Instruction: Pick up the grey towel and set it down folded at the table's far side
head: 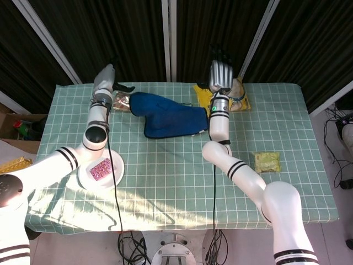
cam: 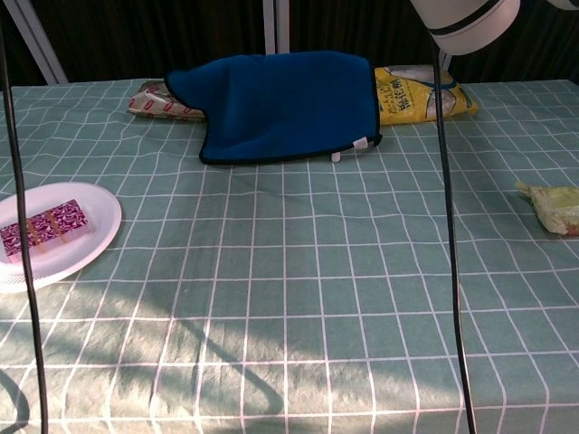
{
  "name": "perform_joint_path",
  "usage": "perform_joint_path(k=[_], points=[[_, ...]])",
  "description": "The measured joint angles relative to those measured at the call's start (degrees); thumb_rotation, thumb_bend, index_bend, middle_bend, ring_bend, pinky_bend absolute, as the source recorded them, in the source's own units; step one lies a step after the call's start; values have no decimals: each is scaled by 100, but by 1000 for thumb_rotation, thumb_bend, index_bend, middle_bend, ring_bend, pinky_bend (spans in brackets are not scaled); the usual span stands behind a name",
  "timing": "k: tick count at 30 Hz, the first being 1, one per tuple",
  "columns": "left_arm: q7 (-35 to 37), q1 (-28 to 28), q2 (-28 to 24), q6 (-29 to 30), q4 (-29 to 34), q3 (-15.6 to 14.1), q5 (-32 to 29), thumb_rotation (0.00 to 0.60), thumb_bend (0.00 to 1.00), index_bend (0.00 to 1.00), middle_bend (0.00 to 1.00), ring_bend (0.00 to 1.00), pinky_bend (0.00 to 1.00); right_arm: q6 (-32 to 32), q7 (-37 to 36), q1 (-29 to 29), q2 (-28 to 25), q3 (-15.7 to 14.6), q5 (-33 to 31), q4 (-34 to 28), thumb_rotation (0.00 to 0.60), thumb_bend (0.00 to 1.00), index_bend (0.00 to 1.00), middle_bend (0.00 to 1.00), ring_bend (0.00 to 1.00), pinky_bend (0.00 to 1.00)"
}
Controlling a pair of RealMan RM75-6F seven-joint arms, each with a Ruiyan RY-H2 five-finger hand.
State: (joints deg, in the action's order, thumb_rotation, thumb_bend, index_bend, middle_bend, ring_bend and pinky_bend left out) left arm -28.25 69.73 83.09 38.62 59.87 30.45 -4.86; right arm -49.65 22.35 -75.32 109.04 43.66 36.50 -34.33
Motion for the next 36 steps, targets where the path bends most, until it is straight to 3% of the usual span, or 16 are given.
perform_joint_path(k=[5, 10, 11, 13, 14, 15, 19, 22, 26, 29, 33, 36], points=[[-52, 58, -140, -240, 118, -73, -342, 600, 0, 0, 0, 22, 83, -221, 176, 323, -380, -69, -70, -781, 600, 137, 0, 0, 0, 0], [200, 49, -253, -8, 378, -19, -112, 591, 0, 0, 0, 22, 83, -438, 193, 655, -737, -142, -79, -1572, 600, 137, 0, 0, 0, 0], [270, 20, -297, 26, 469, 9, -52, 537, 0, 0, 0, 22, 83, -508, 170, 767, -838, -172, -51, -1818, 600, 137, 0, 0, 0, 0], [478, -89, -413, 160, 745, 91, 204, 364, 21, 0, 0, 21, 89, -630, 117, 971, -1012, -230, 16, -2252, 600, 138, 0, 0, 0, 0], [594, -158, -468, 244, 900, 132, 372, 292, 49, 0, 0, 21, 94, -722, 76, 1137, -1147, -280, 74, -2589, 600, 140, 0, 0, 0, 0], [760, -277, -553, 367, 1150, 179, 652, 278, 71, 0, 0, 20, 98, -796, 45, 1276, -1259, -324, 124, -2869, 600, 143, 0, 0, 0, 0], [1238, -900, -947, 847, 2300, 201, 1987, 277, 121, 0, 0, 21, 120, -1168, -89, 2043, -1897, -624, 464, -4325, 600, 165, 0, 0, 0, 0], [1438, -1554, -1276, 1391, 3159, 1, 3373, 287, 112, 0, 7, 21, 122, -1534, -172, 2845, -2591, -1050, 942, -5617, 600, 176, 0, 0, 0, 0], [1374, -2568, -1629, 2363, 3976, -673, 5411, 293, 110, 0, 11, 21, 122, -2264, -269, 4310, -3626, -2072, 2094, -7202, 600, 176, 0, 0, 0, 0], [1217, -3549, -1768, 3295, 4369, -1521, 6903, 296, 110, 0, 11, 22, 121, -2953, -389, 5364, -4079, -2993, 3151, -7721, 600, 176, 0, 0, 0, 0], [1136, -5070, -1753, 4471, 4579, -2895, 8238, 294, 110, 0, 11, 21, 121, -4044, -678, 6599, -4289, -4173, 4300, -7648, 600, 176, 0, 0, 0, 0], [1193, -5973, -1570, 5240, 4456, -3571, 8689, 292, 110, 0, 11, 22, 119, -4633, -955, 7264, -4234, -4677, 4685, -7199, 600, 176, 0, 0, 0, 0]])
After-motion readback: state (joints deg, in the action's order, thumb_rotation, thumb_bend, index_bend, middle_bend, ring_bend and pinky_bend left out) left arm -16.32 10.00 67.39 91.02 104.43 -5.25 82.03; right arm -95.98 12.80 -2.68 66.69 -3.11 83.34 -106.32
